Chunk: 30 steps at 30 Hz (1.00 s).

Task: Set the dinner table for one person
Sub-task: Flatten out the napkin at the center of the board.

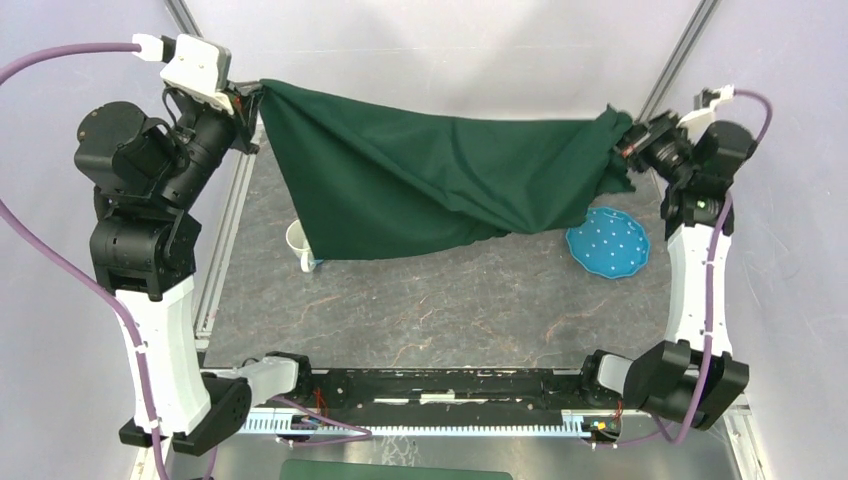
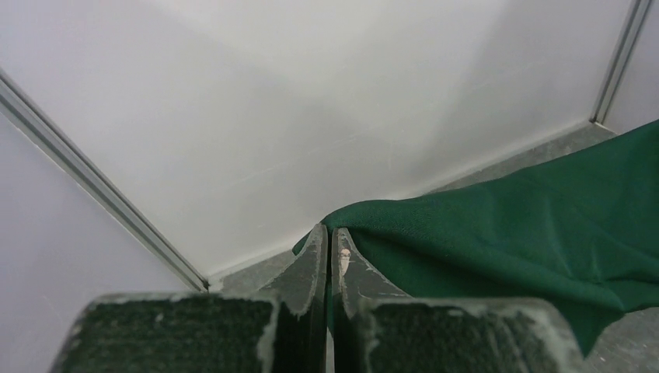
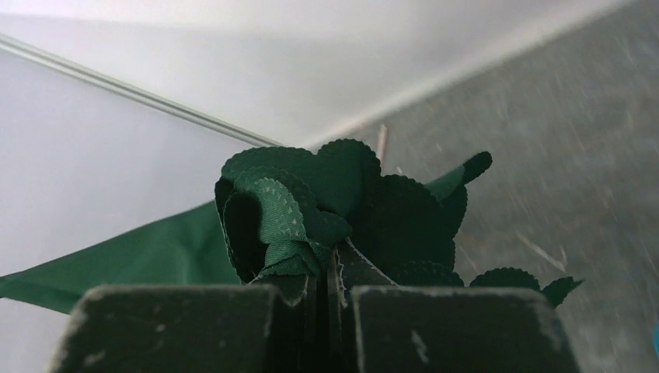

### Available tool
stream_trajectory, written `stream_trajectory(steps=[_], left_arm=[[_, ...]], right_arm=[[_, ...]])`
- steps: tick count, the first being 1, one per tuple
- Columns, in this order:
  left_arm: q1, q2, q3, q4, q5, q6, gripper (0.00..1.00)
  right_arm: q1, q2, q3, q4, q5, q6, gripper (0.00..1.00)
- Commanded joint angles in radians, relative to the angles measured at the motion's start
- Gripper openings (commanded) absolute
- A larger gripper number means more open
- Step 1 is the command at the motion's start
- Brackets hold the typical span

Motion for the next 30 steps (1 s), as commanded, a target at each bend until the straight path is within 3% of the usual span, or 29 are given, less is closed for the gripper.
stream_trajectory(steps=[1,13,25,30], left_arm=[[0.009,-0.046,-0.052,0.02,-0.001,-0.047,0.02],[0.009,-0.092,-0.261,0.032,0.044,-0.098,0.02],[0.009,-0.098,-0.342,0.014,-0.004,-0.084,0.02],[0.009,-0.067,-0.463,0.12,0.018,-0.109,0.02]], right_arm=[[-0.002,-0.094,-0.114,-0.109,0.082,-0.12,0.0],[-0.001,-0.113,-0.127,-0.216,0.164,-0.224,0.0],[-0.001,-0.048,-0.13,-0.241,0.203,-0.276,0.0],[0.001,0.022,-0.09,-0.224,0.233,-0.274,0.0]])
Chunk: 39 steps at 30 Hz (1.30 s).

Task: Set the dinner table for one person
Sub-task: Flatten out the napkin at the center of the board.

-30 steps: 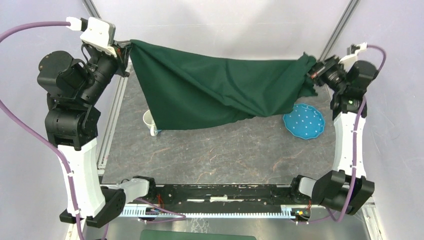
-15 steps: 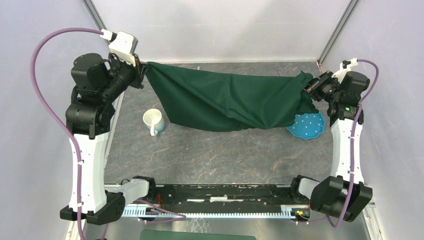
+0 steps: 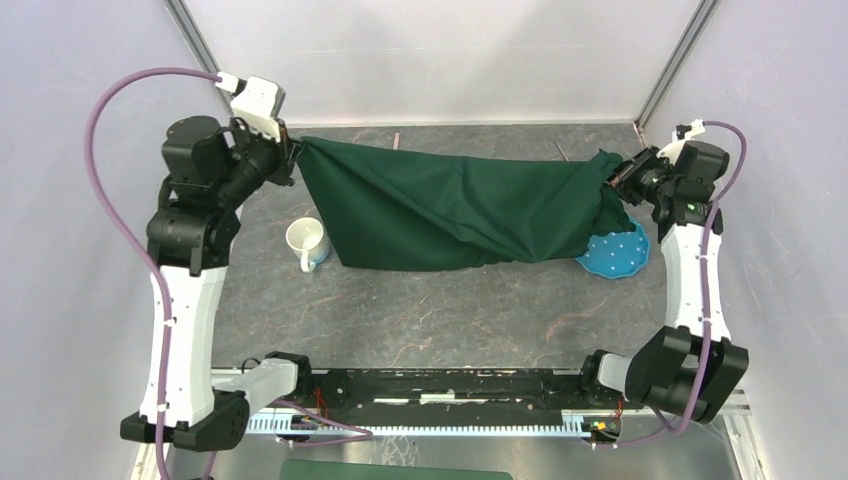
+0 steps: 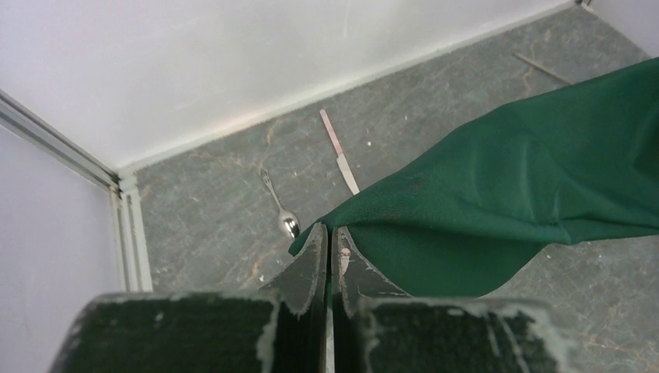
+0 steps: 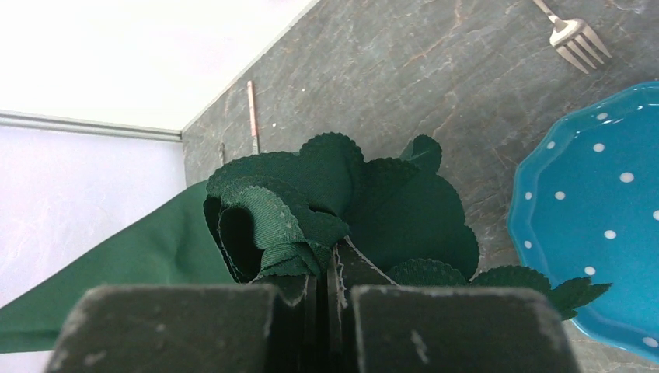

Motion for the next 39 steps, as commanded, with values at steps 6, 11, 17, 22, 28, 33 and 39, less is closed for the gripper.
stream_trajectory(steps=[6,11,17,22,28,33,39], left_arm=[[0.011,0.151,-0.163,0.309,0.053,-0.073,0.02],[0.01,0.285,-0.19,0.409,0.1,-0.105,0.02],[0.01,0.429,-0.151,0.43,0.108,-0.123,0.02],[0.009,0.528,-0.054,0.423,0.085,-0.129,0.02],[0.009,0.651,0.093,0.375,0.073,-0.128,0.02],[0.009,0.721,0.188,0.346,0.067,-0.122,0.02],[0.009,0.799,0.28,0.314,0.079,-0.119,0.02]], right_arm=[[0.013,0.151,0.125,0.144,0.054,0.034,0.0],[0.05,0.296,0.244,0.106,0.099,-0.008,0.0],[0.069,0.476,0.301,0.114,0.114,-0.017,0.0],[0.086,0.61,0.391,0.139,0.147,0.011,0.03],[0.095,0.8,0.63,0.089,0.155,0.011,0.77],[0.085,0.851,0.743,0.071,0.202,-0.022,0.98],[0.095,0.856,0.801,0.174,0.085,-0.027,0.95]])
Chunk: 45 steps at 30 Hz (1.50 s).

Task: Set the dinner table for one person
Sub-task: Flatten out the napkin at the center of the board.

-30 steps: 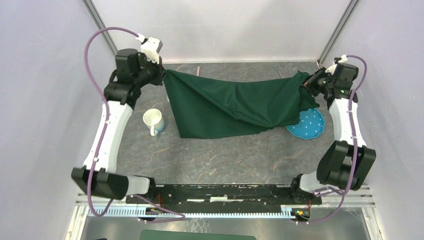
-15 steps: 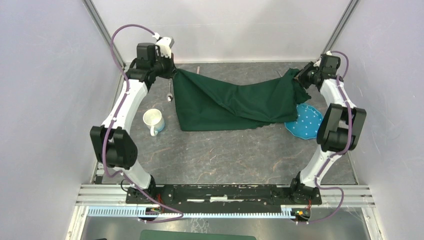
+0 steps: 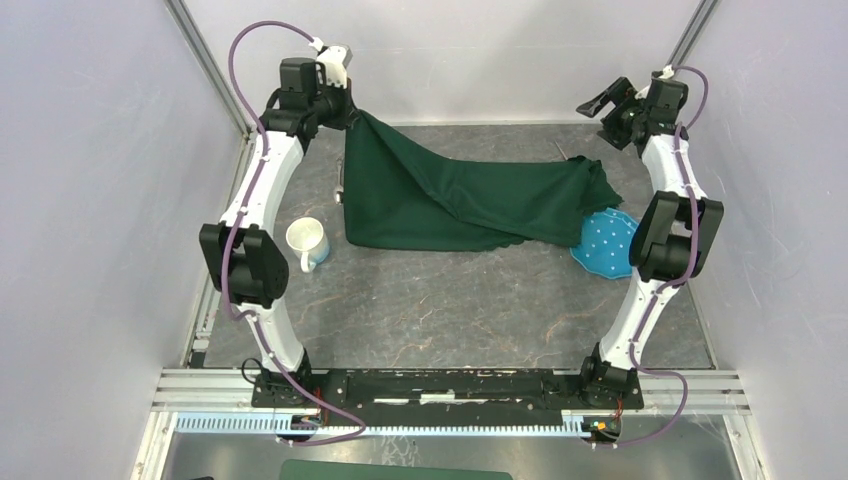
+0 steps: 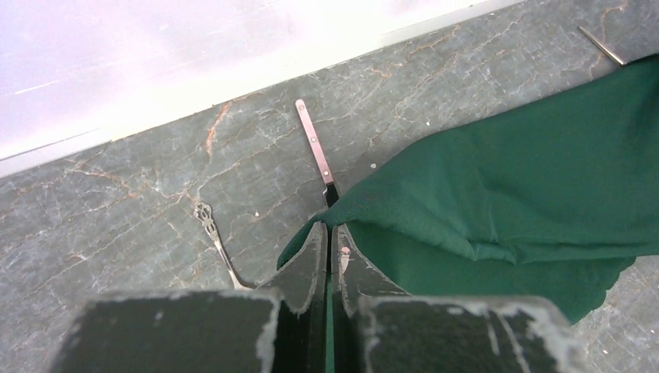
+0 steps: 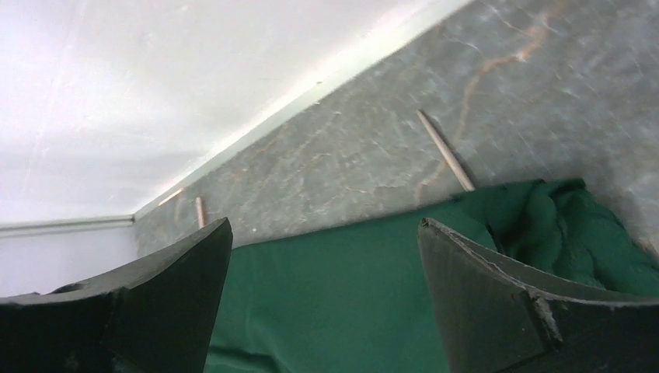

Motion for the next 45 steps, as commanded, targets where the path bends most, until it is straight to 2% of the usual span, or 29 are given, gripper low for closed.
stream_trajectory(steps=[1,4,6,12,21,27,32,36,40,45], left_arm=[[0.006,0.047,0.099,0.013,0.005,-0.023,0.02],[0.006,0.089,0.144,0.011,0.023,-0.034,0.02],[0.006,0.116,0.177,0.005,0.036,-0.038,0.02],[0.006,0.152,0.223,-0.012,0.043,-0.028,0.02],[0.007,0.12,0.186,-0.02,0.048,-0.024,0.02],[0.008,0.042,0.08,-0.018,0.011,-0.004,0.02],[0.031,-0.025,-0.011,-0.019,-0.019,-0.002,0.02],[0.07,-0.048,-0.062,-0.01,-0.007,-0.013,0.02],[0.102,-0.053,-0.091,0.021,0.017,-0.026,0.02],[0.128,-0.023,-0.084,0.035,0.051,-0.03,0.02]], right_arm=[[0.018,0.024,0.124,0.054,-0.148,-0.023,0.95],[0.067,0.053,0.127,-0.044,-0.282,-0.058,0.95],[0.106,0.033,0.084,-0.139,-0.309,-0.111,0.94],[0.173,-0.09,-0.068,-0.322,-0.279,-0.236,0.94],[0.222,-0.115,-0.019,-0.597,-0.303,-0.413,0.94],[0.234,-0.144,-0.065,-0.72,-0.216,-0.493,0.93],[0.231,-0.213,-0.122,-0.668,-0.112,-0.441,0.94],[0.229,-0.285,-0.262,-0.562,-0.098,-0.355,0.94],[0.221,-0.311,-0.291,-0.581,-0.013,-0.346,0.93],[0.196,-0.329,-0.317,-0.617,0.02,-0.35,0.95]])
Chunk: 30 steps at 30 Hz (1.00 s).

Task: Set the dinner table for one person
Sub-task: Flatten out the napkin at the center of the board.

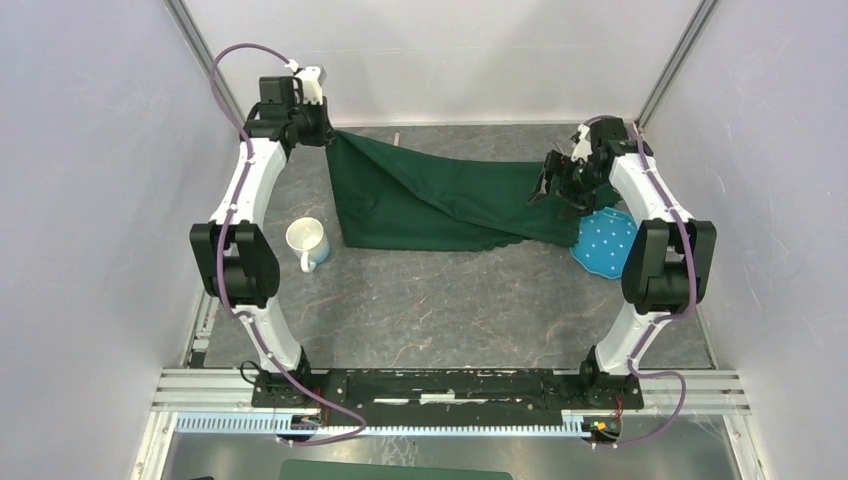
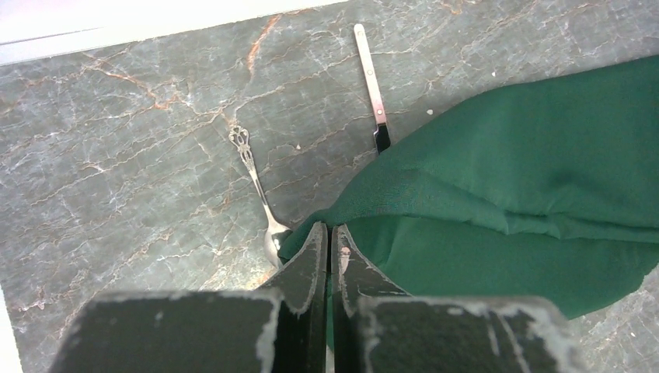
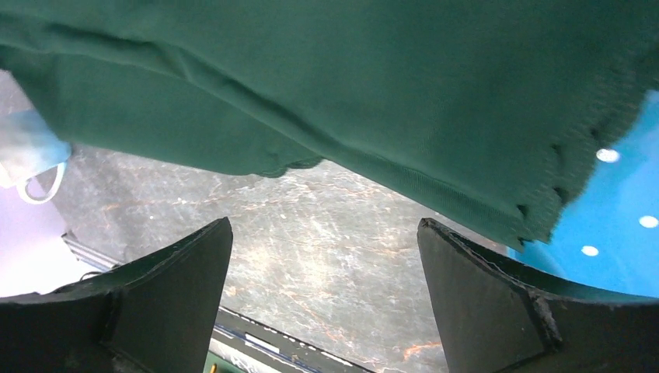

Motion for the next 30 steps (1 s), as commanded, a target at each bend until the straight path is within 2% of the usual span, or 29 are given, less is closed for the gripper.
stream_trajectory(steps=[1,3,7,14,20,30], left_arm=[[0.018,-0.015,0.023,0.072,0.049,-0.026,0.02],[0.018,0.001,0.035,0.074,0.058,-0.027,0.02],[0.065,0.03,0.06,0.079,0.077,-0.03,0.02],[0.112,0.05,0.074,0.081,0.086,-0.028,0.02],[0.146,0.058,0.072,0.089,0.101,-0.03,0.02],[0.164,0.082,0.08,0.1,0.118,-0.038,0.02]], right_arm=[[-0.018,-0.066,-0.006,-0.008,0.095,0.017,0.95],[-0.018,-0.061,0.033,-0.035,0.124,0.004,0.95],[-0.014,-0.001,0.11,-0.143,0.072,-0.063,0.94],[-0.009,-0.023,0.086,-0.155,0.129,-0.068,0.94],[-0.011,-0.048,0.019,-0.126,0.158,-0.051,0.94],[-0.001,-0.091,-0.136,-0.013,0.084,0.011,0.91]])
